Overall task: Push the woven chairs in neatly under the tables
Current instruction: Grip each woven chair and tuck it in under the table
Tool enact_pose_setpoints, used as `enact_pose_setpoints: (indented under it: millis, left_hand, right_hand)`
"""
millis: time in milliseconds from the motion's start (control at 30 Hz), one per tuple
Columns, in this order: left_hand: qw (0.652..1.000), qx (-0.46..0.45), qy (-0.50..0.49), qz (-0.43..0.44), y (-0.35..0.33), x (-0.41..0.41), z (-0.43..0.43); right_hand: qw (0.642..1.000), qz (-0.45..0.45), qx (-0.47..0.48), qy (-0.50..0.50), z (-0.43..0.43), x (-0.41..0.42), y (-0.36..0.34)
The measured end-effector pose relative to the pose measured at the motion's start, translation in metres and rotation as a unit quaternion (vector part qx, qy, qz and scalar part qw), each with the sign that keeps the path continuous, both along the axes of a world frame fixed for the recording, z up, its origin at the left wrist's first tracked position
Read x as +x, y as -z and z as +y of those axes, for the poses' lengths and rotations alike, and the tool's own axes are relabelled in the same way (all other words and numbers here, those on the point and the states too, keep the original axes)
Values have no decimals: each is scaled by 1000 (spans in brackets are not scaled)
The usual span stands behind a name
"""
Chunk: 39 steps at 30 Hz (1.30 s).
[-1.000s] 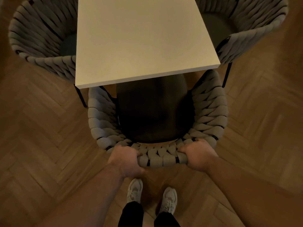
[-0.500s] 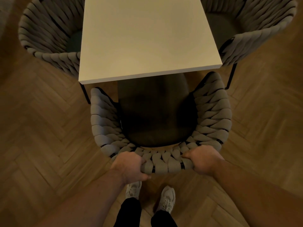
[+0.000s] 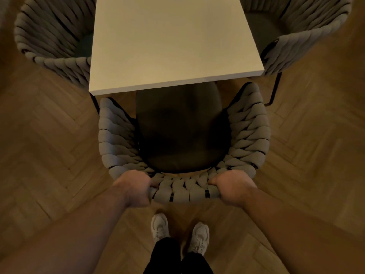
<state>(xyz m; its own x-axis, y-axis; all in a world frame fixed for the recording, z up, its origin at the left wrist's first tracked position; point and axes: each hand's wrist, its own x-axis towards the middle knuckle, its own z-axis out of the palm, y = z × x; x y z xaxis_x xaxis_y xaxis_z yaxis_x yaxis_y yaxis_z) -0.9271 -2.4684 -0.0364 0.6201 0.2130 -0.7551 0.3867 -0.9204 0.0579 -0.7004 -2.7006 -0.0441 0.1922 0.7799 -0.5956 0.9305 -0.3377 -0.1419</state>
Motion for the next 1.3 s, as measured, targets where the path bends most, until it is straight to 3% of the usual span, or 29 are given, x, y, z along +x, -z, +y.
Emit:
enact_pose_setpoints:
  millis: [267,867,1133,1300]
  left_hand:
    - [1000,24,-1,-19,11,0,-9]
    - [1000,-11,-18,-22,10,9,-19]
    - [1000,26,-10,6,12,7,-30]
    - [995,-9,-54,82,-15,27,-49]
  right_hand:
    - [998,-8,-43,-39,2,5,-14]
    - [997,-28,-71,-12,-7,14,-8]
    - [994,-70,-79,39,-9,-12,-23]
    - [986,9,-90,141,-15,-20,-62]
